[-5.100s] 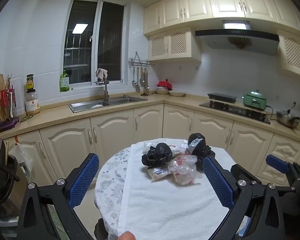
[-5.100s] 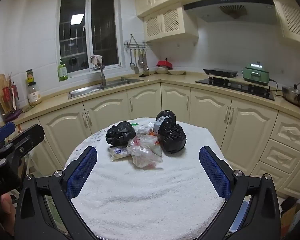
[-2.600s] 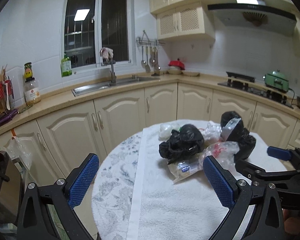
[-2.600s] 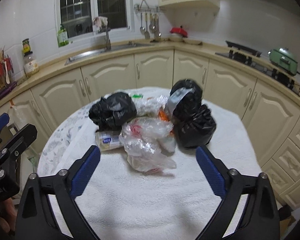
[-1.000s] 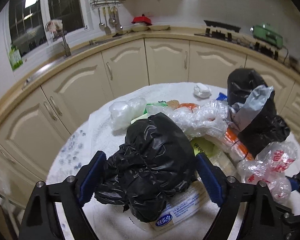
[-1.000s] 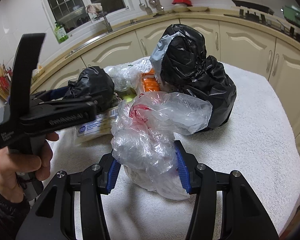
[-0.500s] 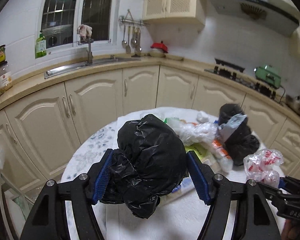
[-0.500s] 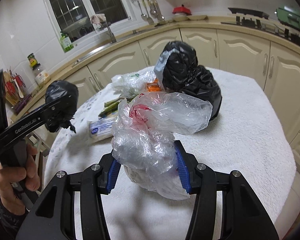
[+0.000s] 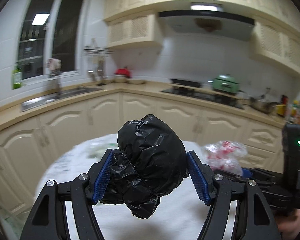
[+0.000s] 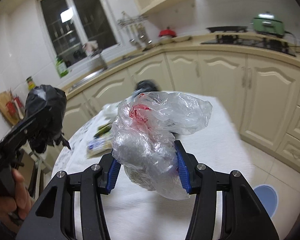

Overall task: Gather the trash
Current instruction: 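Carry both bags over the blue bin and open both tools, then swing both tools back from the bin to the table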

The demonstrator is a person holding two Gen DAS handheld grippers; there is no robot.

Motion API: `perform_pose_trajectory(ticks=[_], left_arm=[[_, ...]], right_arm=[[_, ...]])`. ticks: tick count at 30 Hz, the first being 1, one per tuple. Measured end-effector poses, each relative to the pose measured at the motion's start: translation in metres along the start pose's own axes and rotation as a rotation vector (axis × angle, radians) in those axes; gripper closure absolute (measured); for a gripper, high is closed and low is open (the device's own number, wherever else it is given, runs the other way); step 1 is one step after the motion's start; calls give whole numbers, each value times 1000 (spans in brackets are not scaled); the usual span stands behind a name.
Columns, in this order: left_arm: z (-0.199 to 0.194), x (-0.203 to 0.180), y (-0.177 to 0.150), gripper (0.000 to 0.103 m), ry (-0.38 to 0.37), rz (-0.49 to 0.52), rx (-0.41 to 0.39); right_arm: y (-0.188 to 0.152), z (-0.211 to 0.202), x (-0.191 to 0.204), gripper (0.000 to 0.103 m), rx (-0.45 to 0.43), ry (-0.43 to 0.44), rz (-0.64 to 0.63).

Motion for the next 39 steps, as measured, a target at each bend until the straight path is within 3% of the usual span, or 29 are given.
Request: perform_pose_trajectory(ticks=[4,11,16,23,26,29,31,33,36,39], left_arm=[[18,-68,-11,35,-139,43,51],[64,-212,-53,35,-392,113,216],[113,-305,-104,36,-473,188,367],[218,-382,-168,36,-479,219,571],[274,-396,-191,37,-477,204,666],[343,-414,-190,27,-451,222,728],[382,-418,-197,10,-419,236,773],[421,-426,-191,7,-370,249,789],[442,-438,-191,1,-332,255,789],[449,-451,-191,1,-286,275,765]], right_arm=[[1,-33,-54,52,-41,-75,68],[-34,-86,-195,52,-46,-284,244],[-85,-98,-298,52,22,-386,391],[-154,-73,-394,52,115,-396,571],[-173,-57,-427,52,149,-390,622],[-194,-39,-455,49,181,-387,680],[-210,-25,-474,41,216,-389,720],[-219,-21,-485,18,222,-403,758],[-225,-23,-492,3,215,-413,781],[-228,-28,-493,0,216,-434,792]])
Point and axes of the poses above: each gripper's, at about its wrist camera, not at the fingertips, and z roughly the way its jaws point, x to its left, y to its top, the point moved 10 cm from there along z, roughly the way its jaws point, and after that the axes turned 6 degrees about x, right-handed, at the moved point
